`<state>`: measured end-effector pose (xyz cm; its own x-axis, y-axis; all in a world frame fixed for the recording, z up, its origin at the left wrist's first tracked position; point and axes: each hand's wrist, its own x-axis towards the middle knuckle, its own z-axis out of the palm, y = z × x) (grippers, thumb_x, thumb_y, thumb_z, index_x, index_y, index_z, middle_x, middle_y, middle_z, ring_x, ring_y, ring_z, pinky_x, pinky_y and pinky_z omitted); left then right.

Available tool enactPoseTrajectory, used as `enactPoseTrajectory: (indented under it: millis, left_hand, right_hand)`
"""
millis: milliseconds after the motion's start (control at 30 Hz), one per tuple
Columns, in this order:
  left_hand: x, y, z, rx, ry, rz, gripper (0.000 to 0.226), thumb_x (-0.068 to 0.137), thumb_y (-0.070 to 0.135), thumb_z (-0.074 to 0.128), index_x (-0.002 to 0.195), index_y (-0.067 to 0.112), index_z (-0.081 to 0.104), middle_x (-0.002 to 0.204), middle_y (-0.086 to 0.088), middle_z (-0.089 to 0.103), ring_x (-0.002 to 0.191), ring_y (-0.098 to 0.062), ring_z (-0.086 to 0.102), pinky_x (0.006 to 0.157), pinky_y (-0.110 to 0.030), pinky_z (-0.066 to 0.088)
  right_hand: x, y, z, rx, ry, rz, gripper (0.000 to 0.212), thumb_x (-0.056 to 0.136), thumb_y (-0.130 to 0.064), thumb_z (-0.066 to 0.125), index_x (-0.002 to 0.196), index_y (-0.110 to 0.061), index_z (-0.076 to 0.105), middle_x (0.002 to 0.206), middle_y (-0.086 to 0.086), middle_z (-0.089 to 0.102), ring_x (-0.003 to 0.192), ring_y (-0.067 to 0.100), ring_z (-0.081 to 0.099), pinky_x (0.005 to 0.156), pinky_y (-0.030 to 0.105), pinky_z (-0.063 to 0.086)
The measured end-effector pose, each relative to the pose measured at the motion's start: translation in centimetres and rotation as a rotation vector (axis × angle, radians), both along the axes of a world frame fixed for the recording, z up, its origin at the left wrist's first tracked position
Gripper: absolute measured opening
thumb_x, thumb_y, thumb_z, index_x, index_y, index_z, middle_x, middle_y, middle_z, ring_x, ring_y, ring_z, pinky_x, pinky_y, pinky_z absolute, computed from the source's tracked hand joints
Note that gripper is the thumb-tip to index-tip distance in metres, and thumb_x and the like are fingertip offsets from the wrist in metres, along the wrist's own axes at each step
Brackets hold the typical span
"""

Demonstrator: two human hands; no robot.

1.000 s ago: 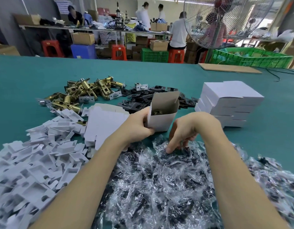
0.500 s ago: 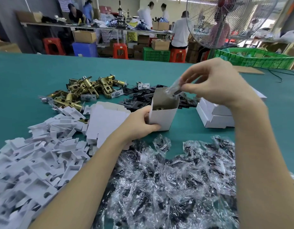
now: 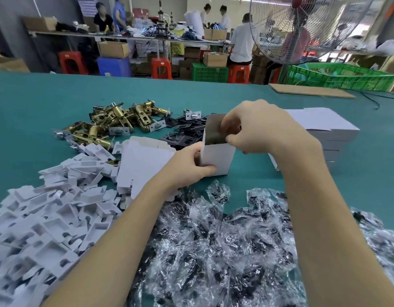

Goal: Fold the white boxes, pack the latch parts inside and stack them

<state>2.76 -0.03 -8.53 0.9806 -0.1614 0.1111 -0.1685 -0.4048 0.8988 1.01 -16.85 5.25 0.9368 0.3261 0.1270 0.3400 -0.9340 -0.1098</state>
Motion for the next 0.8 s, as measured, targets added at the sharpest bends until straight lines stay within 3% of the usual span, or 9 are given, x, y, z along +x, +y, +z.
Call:
enactPoseTrajectory:
  millis: [100,167,300,433,500,567,667,800]
  left_hand:
    - [-0.1,0.0,0.0,-0.002,0.006,-0.002,0.044,0.072,0.034,0.075,0.114,0.046,0.065,0.104,0.018,0.075,0.100,-0.002,0.069,0.091,-0.036,0.058]
    - [-0.1,0.0,0.0,0.001,0.007,0.004,0.045,0.072,0.035,0.076,0.115,0.045,0.064,0.105,0.018,0.074,0.101,-0.003,0.069,0.092,-0.037,0.058]
    - [0.1,0.1,0.0,-0.006,0.002,-0.003,0.047,0.079,0.026,0.079,0.122,0.038,0.064,0.109,0.014,0.074,0.103,-0.006,0.069,0.095,-0.040,0.058]
    - [0.3,0.5,0.2,-0.063,0.003,-0.020,0.047,0.086,0.016,0.077,0.125,0.036,0.062,0.109,0.008,0.073,0.095,-0.006,0.071,0.085,-0.029,0.060]
    - [0.2,0.5,0.5,-0.113,0.002,-0.020,0.049,0.085,0.012,0.074,0.125,0.037,0.061,0.108,0.007,0.073,0.094,-0.006,0.072,0.079,-0.021,0.059]
    - [0.2,0.5,0.7,-0.165,-0.010,-0.007,0.051,0.084,0.006,0.069,0.123,0.038,0.061,0.108,0.004,0.074,0.095,-0.007,0.072,0.080,-0.020,0.058]
    - [0.2,0.3,1.0,-0.240,-0.004,0.018,0.049,0.089,-0.003,0.065,0.112,0.040,0.062,0.093,0.014,0.077,0.089,0.002,0.070,0.074,-0.015,0.055]
    - [0.3,-0.1,1.3,-0.326,0.057,0.066,0.021,0.090,0.024,0.068,0.105,0.038,0.066,0.101,0.013,0.076,0.104,-0.011,0.070,0.092,-0.034,0.056]
  right_hand:
    - [-0.3,-0.1,0.4,0.027,0.040,0.007,0.039,0.082,-0.009,0.054,0.100,-0.037,0.074,0.066,-0.007,0.072,0.081,0.014,0.072,0.082,0.033,0.059]
    - [-0.2,-0.2,0.2,0.019,0.088,0.020,0.042,0.083,-0.007,0.049,0.102,-0.036,0.073,0.059,-0.009,0.072,0.075,0.006,0.071,0.081,0.033,0.060]
    - [0.5,-1.0,0.1,0.203,0.041,0.059,0.036,0.086,-0.011,0.047,0.091,-0.038,0.071,0.076,-0.007,0.077,0.064,0.001,0.069,0.081,0.036,0.060]
    - [2.3,-3.1,-0.3,0.419,-0.050,-0.004,0.011,0.092,-0.030,0.059,0.088,-0.033,0.069,0.088,-0.010,0.075,0.072,0.008,0.072,0.080,0.037,0.060]
    - [3.0,-3.9,-1.4,0.481,0.083,-0.053,0.008,0.097,-0.035,0.059,0.094,-0.031,0.065,0.094,-0.007,0.075,0.066,0.006,0.073,0.066,0.029,0.060]
    - [3.4,-4.1,-2.9,0.672,0.334,-0.054,0.011,0.102,-0.037,0.058,0.104,-0.029,0.065,0.106,-0.003,0.072,0.072,0.012,0.077,0.055,0.021,0.055]
    - [3.7,-4.1,-4.9,0.945,0.597,-0.009,0.021,0.105,-0.043,0.053,0.114,-0.031,0.066,0.119,0.000,0.073,0.087,0.023,0.078,0.056,0.021,0.054]
    - [4.2,-3.6,-6.5,1.155,0.722,-0.003,0.034,0.095,-0.054,0.063,0.119,-0.031,0.067,0.123,0.003,0.072,0.087,0.026,0.078,0.054,0.022,0.055]
